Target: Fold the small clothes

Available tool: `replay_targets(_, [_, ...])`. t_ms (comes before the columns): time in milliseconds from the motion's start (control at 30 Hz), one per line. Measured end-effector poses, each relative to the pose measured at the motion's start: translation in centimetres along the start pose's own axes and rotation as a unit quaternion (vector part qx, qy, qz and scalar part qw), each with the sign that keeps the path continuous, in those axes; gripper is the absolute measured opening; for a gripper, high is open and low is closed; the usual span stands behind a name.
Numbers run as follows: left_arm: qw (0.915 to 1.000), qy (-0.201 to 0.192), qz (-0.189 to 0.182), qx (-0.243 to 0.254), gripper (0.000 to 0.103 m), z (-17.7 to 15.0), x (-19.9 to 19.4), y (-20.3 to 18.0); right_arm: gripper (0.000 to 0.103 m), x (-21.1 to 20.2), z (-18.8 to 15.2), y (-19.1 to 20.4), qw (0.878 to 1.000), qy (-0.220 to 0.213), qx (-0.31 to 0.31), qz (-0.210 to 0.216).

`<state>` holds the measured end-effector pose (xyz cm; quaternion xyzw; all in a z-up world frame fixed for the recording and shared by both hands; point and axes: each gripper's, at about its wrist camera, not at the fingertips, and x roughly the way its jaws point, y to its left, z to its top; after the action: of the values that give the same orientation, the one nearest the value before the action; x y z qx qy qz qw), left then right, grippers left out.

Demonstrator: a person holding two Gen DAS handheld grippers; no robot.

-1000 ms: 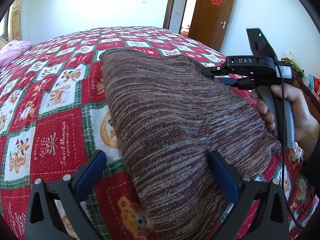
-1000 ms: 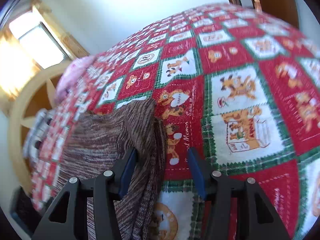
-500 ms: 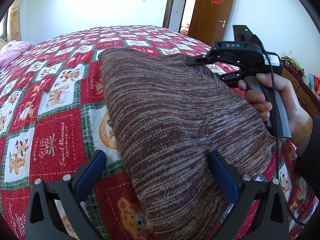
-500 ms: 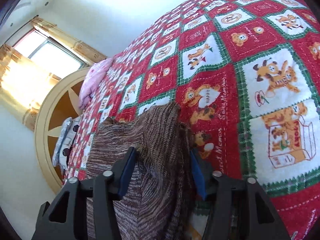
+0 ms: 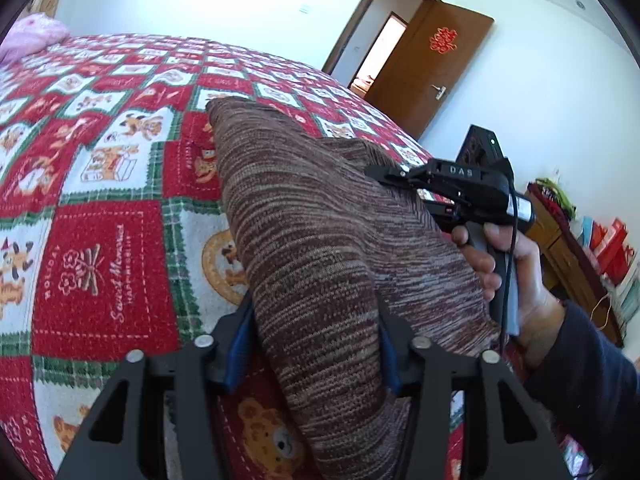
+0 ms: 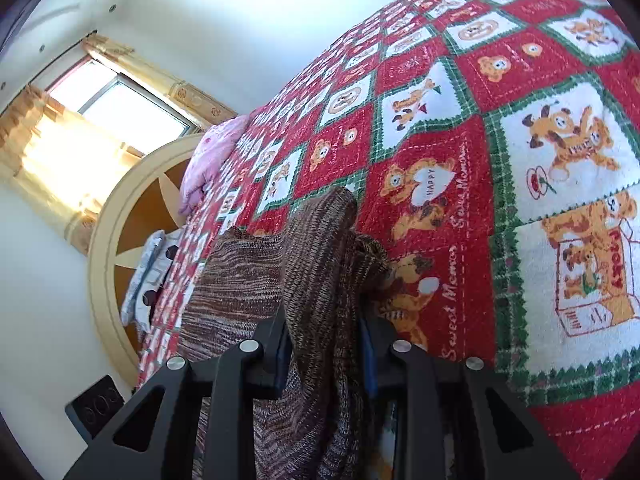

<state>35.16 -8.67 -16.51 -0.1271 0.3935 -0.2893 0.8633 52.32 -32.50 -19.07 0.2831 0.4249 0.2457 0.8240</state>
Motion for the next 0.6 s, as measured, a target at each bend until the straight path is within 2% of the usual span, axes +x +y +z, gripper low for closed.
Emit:
replay_targets(100, [1.0,-0.002,0.007,-0.006,0.037,0.1,-0.3,-0.4,0.028,0.1,-0.2,1.0,1.0,-0.005,-0.014,-0.025])
replay_targets(267, [0.9996,-0.004,0.026,-0.003,0.03,-0.2,-1.0,-1.2,0.026,-0.4,-0.6,2.5,0.998,-0.015,-0.025,-0.055])
replay_targets(367, [0.9997,0.0,0.026,-0.004,0.028,-0.1,-1.8,-1.5,0.025,-1.1,-1.1,3.7,0.998,-0.028,-0.033,-0.053])
replay_targets(600, [0.9995,-0.024,0.016,0.014,0.026,-0.4,-5.2,-3.0,0.025,-3.1,-3.0,6.0,0.998,-0.04,-0.048,-0.029])
